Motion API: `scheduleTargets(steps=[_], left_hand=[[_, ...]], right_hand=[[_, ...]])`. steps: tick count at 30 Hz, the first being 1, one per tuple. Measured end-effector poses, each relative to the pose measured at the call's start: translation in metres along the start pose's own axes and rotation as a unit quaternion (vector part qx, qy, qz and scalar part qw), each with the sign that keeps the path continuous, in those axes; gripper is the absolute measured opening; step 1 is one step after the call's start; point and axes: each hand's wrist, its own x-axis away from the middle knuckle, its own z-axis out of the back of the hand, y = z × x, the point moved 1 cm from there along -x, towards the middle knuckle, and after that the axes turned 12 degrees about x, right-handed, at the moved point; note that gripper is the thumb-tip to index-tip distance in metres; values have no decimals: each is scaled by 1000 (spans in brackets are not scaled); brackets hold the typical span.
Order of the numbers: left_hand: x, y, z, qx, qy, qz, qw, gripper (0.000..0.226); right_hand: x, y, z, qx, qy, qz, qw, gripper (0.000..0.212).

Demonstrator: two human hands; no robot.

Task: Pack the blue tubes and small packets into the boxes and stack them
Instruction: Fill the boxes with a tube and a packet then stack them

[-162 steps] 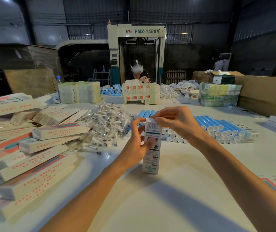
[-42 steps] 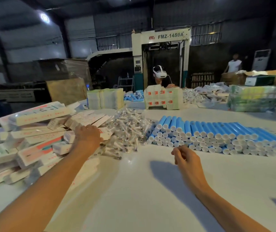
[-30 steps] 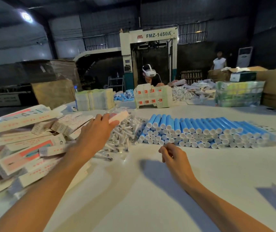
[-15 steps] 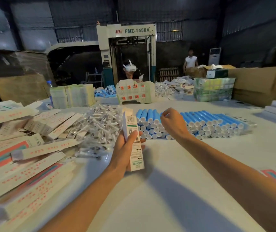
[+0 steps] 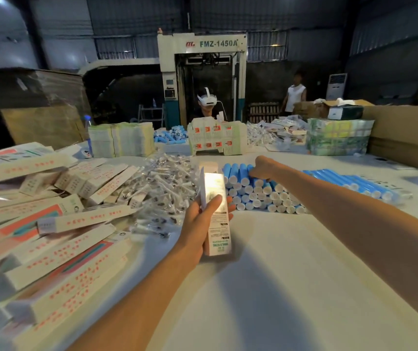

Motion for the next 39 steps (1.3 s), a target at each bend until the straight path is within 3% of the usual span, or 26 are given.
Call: scheduleTargets(steps=[5,8,10,13,16,20,21,24,28,34,39], left_hand=[[0,0,2,-58,3,15,998,34],[0,3,6,-81,-1,8,997,32],[-1,4,7,-93,-16,-1,996,31],[-1,4,3,-90,-44,6,995,31],[3,3,-4,-98,-62,11,993,41],[8,2,-7,-98,-78,20,992,39],[9,2,-7,-94,-79,22,992,38],[11,0,-7,-91,-83,26,992,38],[10,-4,-8,-88,-91,25,992,30],[8,-11,-5,-80,-96,20,992,35],[7,-11,-5,-110,-97,-4,989,32]], right_hand=[[-2,-8,-8,18,16,4,1000,37],[8,-4,-10,-105,62,-50,991,44],[23,4,-5,-222,117,-49,967,36],[57,11,11,-424,176,8,889,27],[94,12,36,-520,204,53,828,30],[132,12,65,-710,134,177,668,24],[137,12,68,-712,136,199,659,22],[146,8,63,-653,165,228,704,26],[142,6,45,-558,203,190,782,55],[126,10,34,-520,167,184,817,69],[118,8,50,-436,128,251,855,67]])
